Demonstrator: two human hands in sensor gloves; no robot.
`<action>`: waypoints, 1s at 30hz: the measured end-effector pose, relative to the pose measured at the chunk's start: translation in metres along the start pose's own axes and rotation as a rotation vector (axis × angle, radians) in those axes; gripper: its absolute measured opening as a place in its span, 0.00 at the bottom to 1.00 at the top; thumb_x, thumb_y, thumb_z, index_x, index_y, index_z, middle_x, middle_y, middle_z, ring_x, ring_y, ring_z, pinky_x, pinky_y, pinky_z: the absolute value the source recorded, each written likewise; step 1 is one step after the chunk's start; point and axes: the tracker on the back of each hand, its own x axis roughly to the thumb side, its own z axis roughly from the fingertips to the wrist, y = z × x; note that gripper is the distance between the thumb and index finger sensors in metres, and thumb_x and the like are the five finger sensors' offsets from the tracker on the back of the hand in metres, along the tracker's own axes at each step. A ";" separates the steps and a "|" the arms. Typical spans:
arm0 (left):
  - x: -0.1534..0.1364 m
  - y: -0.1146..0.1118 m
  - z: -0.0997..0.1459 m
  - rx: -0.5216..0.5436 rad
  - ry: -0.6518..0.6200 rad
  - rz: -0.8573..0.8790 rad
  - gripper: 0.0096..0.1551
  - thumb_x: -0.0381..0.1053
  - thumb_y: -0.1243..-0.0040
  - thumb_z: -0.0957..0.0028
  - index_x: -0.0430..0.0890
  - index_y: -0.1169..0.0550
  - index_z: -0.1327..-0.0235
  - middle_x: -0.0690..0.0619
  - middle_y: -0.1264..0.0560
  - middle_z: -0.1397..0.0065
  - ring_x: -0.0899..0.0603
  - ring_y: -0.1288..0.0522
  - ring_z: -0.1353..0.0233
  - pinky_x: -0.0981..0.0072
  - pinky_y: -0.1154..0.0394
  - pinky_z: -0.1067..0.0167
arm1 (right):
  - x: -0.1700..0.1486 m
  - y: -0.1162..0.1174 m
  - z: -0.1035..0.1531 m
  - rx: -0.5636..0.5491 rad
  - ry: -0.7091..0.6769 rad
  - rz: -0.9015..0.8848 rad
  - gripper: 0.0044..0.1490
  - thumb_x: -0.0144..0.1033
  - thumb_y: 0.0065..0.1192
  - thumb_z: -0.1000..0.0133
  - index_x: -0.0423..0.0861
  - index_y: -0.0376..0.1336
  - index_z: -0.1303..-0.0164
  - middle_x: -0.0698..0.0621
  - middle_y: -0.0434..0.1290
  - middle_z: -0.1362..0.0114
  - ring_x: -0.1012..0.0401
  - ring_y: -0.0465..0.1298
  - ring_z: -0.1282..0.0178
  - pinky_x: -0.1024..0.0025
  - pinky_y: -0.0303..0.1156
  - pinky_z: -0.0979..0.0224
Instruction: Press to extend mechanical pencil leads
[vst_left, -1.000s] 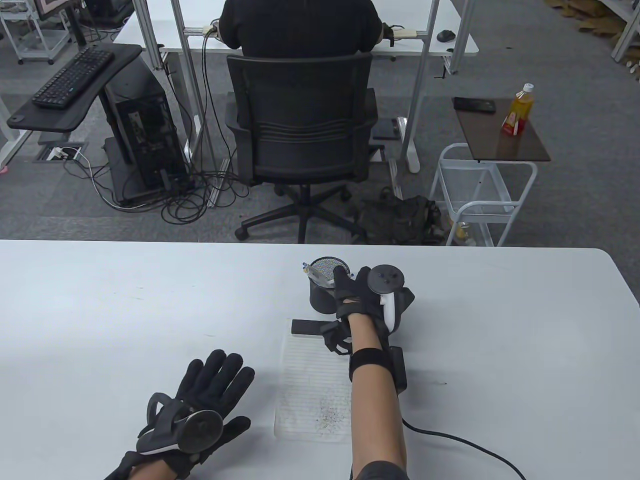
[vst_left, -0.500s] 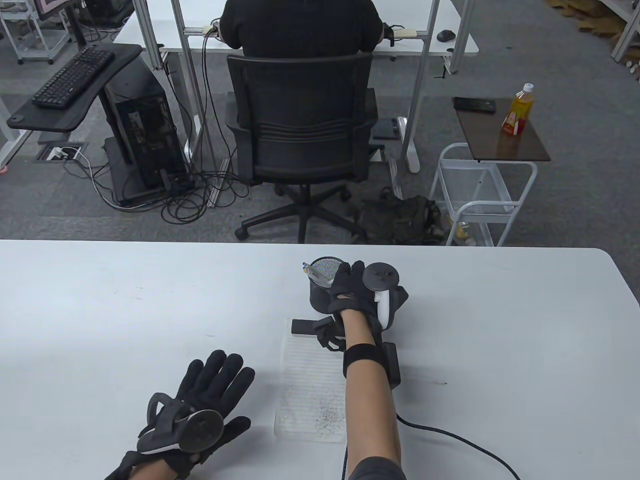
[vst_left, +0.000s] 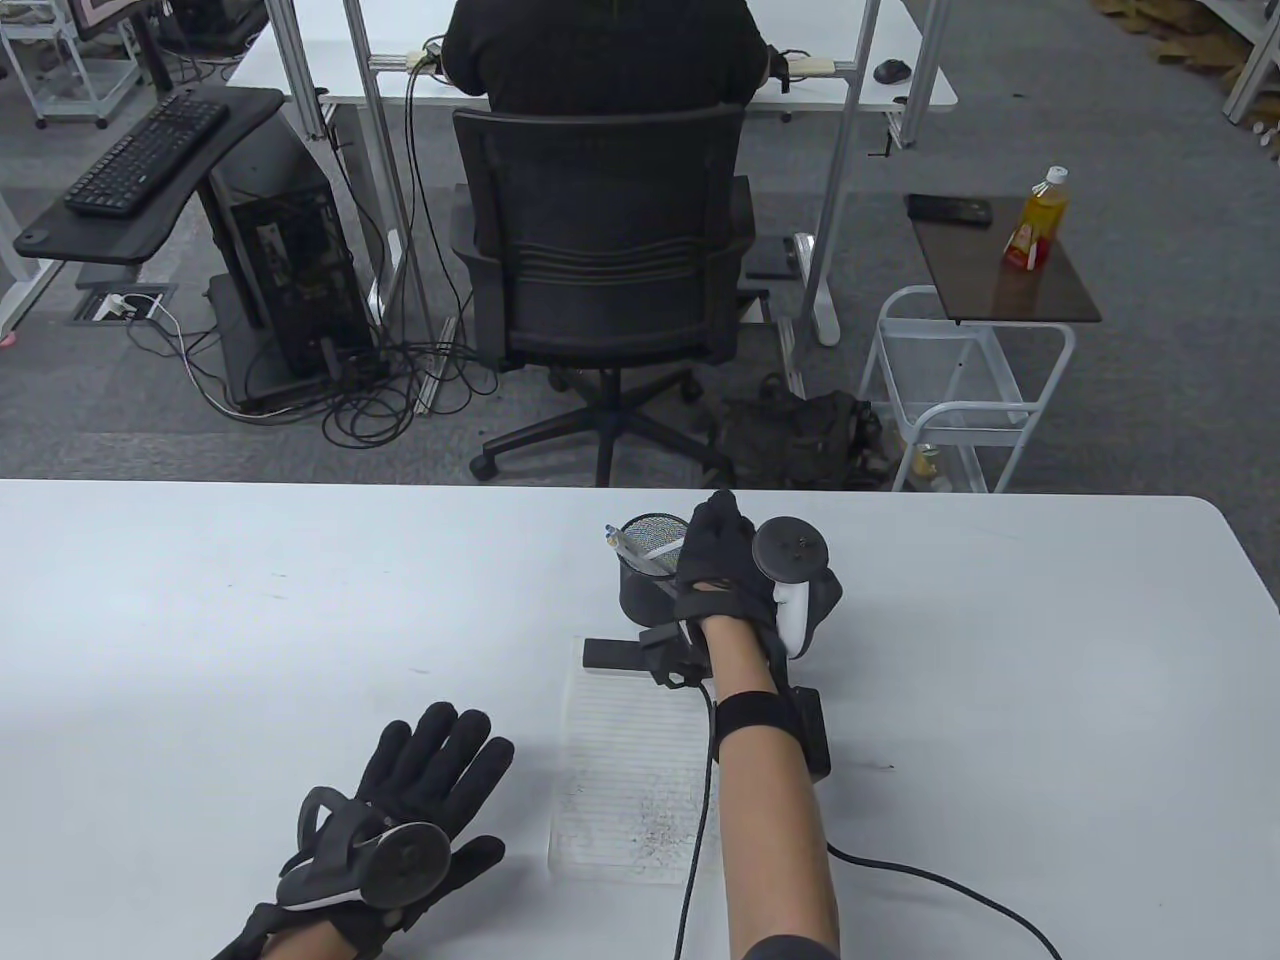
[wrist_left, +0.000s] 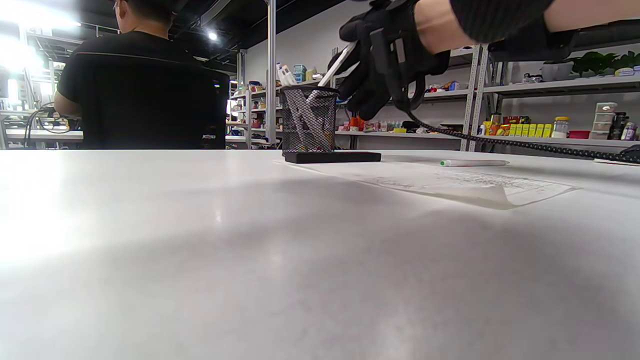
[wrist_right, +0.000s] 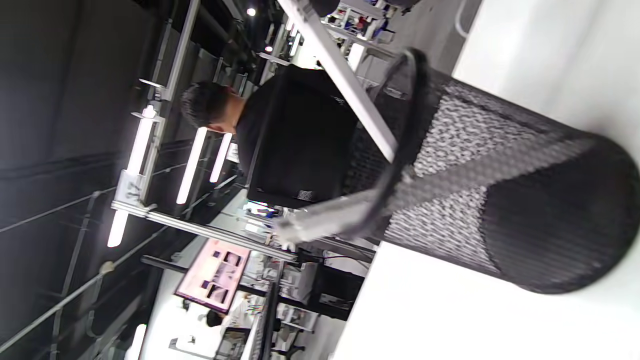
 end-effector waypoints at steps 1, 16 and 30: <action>0.000 0.000 0.000 0.002 0.000 0.000 0.52 0.71 0.47 0.50 0.53 0.49 0.16 0.45 0.54 0.13 0.29 0.56 0.15 0.29 0.54 0.26 | 0.005 -0.006 0.003 -0.005 -0.027 -0.001 0.45 0.55 0.39 0.38 0.42 0.52 0.15 0.29 0.52 0.16 0.25 0.53 0.20 0.23 0.50 0.26; -0.004 -0.001 0.001 0.005 0.009 0.024 0.52 0.71 0.47 0.50 0.53 0.49 0.16 0.45 0.54 0.13 0.29 0.55 0.15 0.29 0.54 0.26 | 0.026 -0.084 0.099 0.095 -0.328 -0.296 0.33 0.50 0.53 0.43 0.39 0.74 0.43 0.31 0.78 0.36 0.31 0.78 0.35 0.27 0.68 0.33; -0.004 -0.001 0.001 -0.003 -0.020 0.081 0.53 0.71 0.48 0.51 0.53 0.49 0.16 0.45 0.52 0.13 0.29 0.55 0.14 0.29 0.53 0.25 | -0.074 -0.057 0.142 0.110 -0.227 -0.958 0.28 0.51 0.52 0.41 0.44 0.69 0.43 0.43 0.74 0.49 0.42 0.75 0.52 0.23 0.65 0.33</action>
